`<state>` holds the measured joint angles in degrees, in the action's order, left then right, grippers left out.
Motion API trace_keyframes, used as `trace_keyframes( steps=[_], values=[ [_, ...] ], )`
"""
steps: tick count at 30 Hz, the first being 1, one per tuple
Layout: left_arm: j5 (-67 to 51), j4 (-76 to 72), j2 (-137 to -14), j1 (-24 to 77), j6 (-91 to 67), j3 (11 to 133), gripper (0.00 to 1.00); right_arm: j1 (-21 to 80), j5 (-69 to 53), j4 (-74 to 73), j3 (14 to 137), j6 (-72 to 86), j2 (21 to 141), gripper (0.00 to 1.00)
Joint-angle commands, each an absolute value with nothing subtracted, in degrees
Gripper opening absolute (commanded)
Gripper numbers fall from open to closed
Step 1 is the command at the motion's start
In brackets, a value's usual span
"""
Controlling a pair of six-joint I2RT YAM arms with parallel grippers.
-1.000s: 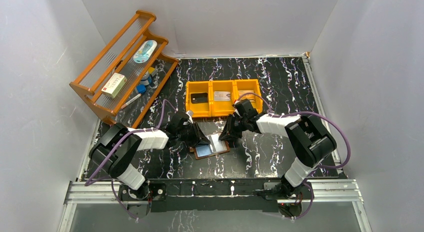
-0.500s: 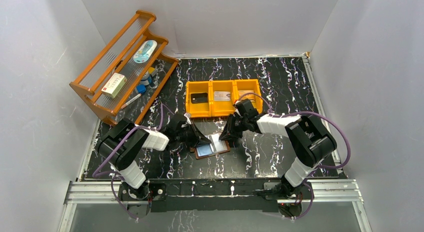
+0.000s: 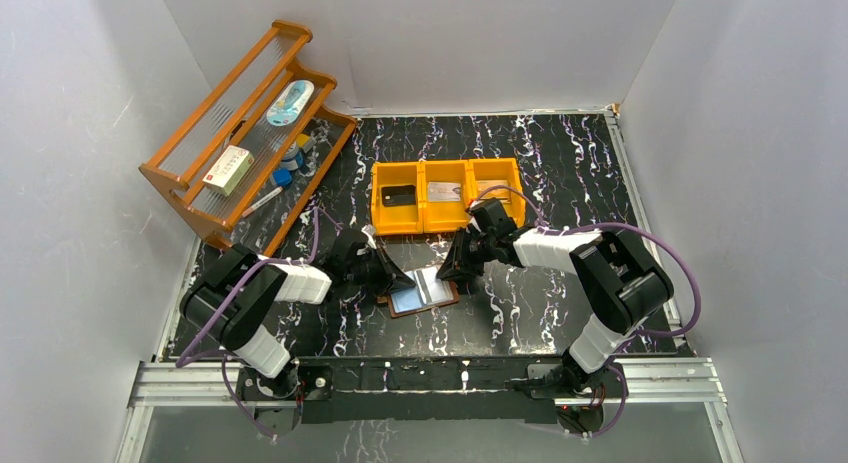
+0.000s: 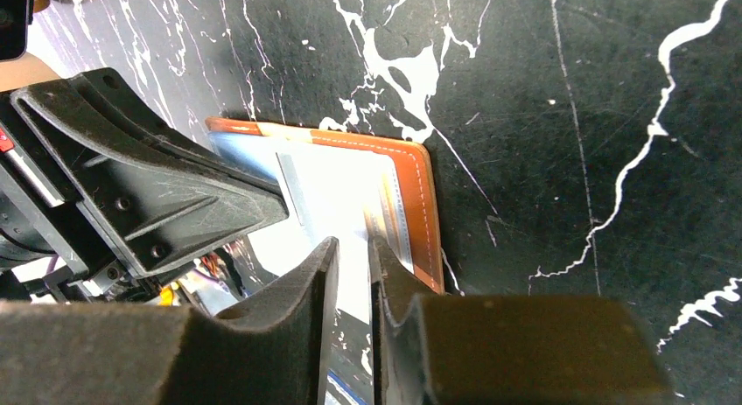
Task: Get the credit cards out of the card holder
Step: Remove the credit card from the card holder.
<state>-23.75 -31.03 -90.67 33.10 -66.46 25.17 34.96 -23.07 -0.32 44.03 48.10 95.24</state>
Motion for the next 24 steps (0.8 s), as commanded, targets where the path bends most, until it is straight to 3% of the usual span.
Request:
trace_keyframes(
  steps=[1,5,8,14,24],
  values=[
    [-24.0,-27.8,-90.1,32.6,-63.0,25.7,0.0,35.0,-18.5,-5.5,41.2,45.0,97.0,0.29],
    [-26.1,-28.4,-91.6,32.6,-62.3,27.6,0.0,35.1,-21.1,-5.9,43.2,43.4,97.0,0.31],
    [-27.8,-28.7,-93.3,32.6,-61.9,28.8,0.13,35.1,-23.0,-5.0,43.7,42.6,96.2,0.28],
    [-29.3,-31.3,-95.5,32.7,-62.5,29.2,0.21,36.2,-28.3,-3.7,45.0,41.4,97.9,0.3],
    [-31.3,-35.9,-99.1,33.0,-64.4,30.3,0.07,37.0,-24.9,-4.0,44.0,43.8,99.4,0.29]
  ],
)
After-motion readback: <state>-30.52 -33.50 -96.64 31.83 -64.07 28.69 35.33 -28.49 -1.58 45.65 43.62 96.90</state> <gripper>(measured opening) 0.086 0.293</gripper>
